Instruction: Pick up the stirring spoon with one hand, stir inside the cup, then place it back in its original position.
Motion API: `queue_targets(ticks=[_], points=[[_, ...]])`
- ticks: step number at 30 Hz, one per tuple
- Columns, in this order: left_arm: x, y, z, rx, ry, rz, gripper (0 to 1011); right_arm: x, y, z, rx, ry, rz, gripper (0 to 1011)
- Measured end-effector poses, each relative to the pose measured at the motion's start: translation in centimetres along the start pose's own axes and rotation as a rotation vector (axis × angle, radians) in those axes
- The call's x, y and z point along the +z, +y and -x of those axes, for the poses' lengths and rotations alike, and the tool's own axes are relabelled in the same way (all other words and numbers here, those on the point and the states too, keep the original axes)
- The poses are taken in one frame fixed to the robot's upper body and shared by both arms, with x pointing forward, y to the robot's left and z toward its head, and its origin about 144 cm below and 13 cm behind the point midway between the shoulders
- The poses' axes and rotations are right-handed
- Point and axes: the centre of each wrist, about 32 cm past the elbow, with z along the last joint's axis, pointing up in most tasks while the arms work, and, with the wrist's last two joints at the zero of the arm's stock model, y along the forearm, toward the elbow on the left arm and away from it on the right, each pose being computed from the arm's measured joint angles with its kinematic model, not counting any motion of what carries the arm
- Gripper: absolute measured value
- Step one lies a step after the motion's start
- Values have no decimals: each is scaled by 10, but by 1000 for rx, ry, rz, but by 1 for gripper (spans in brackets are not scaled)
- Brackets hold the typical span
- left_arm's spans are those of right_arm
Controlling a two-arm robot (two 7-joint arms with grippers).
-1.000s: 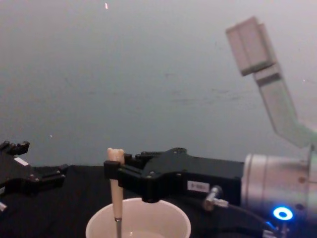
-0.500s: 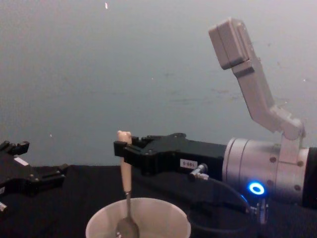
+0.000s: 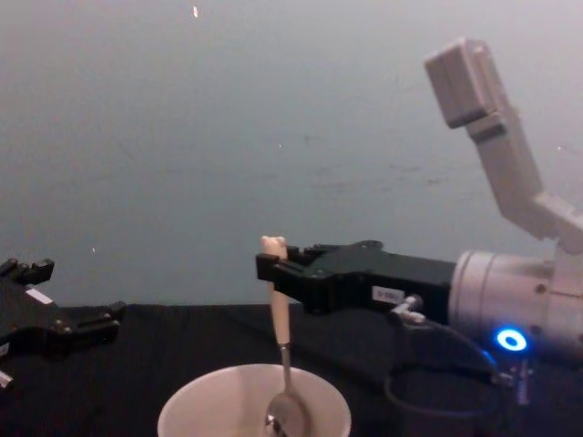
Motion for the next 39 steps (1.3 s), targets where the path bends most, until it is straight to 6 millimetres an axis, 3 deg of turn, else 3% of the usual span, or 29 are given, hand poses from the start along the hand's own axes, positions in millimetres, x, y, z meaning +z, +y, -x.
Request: queue_targets(ticks=[12, 20, 28, 39], points=[[0, 0, 0, 0, 0, 0, 1001, 2, -31, 6, 39, 40, 6, 212], [0, 0, 0, 0, 0, 0, 1001, 2, -38, 19, 107, 55, 12, 212], [0, 0, 0, 0, 0, 0, 1001, 1, -33, 31, 143, 60, 17, 212], [0, 0, 0, 0, 0, 0, 1001, 4, -6, 35, 104, 50, 9, 212]])
